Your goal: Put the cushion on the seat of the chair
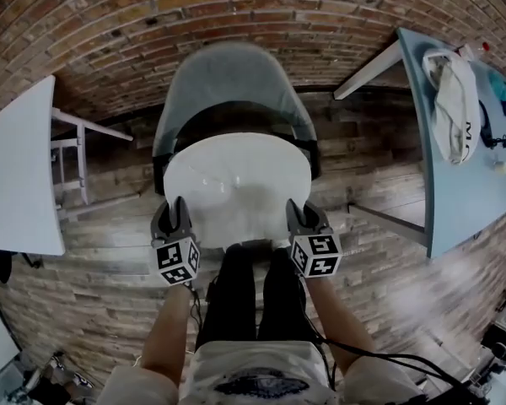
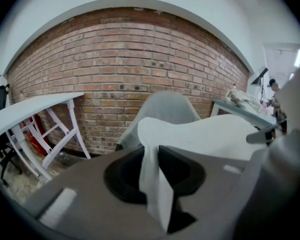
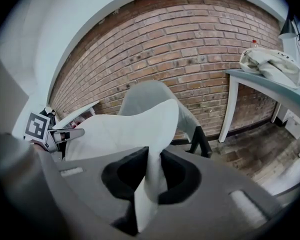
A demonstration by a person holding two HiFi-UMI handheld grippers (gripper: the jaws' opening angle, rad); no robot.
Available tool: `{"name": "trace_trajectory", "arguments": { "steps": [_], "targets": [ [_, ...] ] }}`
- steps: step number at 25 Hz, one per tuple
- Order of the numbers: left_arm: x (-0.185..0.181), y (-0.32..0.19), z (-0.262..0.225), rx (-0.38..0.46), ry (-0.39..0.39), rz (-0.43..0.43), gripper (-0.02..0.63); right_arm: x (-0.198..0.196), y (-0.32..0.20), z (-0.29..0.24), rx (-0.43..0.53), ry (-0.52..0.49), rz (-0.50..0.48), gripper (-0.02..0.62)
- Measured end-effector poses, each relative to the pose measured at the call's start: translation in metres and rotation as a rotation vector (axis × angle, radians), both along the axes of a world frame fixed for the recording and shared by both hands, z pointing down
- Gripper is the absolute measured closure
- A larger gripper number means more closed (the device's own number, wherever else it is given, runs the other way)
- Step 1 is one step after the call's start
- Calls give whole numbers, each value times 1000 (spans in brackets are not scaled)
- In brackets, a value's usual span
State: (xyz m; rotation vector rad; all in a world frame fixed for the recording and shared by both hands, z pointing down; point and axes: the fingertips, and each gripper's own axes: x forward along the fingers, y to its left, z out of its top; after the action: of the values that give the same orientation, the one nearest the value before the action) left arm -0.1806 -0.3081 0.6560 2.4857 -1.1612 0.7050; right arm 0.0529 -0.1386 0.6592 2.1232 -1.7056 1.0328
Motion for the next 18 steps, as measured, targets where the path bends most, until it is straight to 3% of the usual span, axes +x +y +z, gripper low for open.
{"name": "trace_trajectory", "arguments": {
  "steps": [18],
  "targets": [
    [8, -18, 147, -71, -77, 6, 540, 13, -22, 152, -110, -67, -23, 548]
  ]
}}
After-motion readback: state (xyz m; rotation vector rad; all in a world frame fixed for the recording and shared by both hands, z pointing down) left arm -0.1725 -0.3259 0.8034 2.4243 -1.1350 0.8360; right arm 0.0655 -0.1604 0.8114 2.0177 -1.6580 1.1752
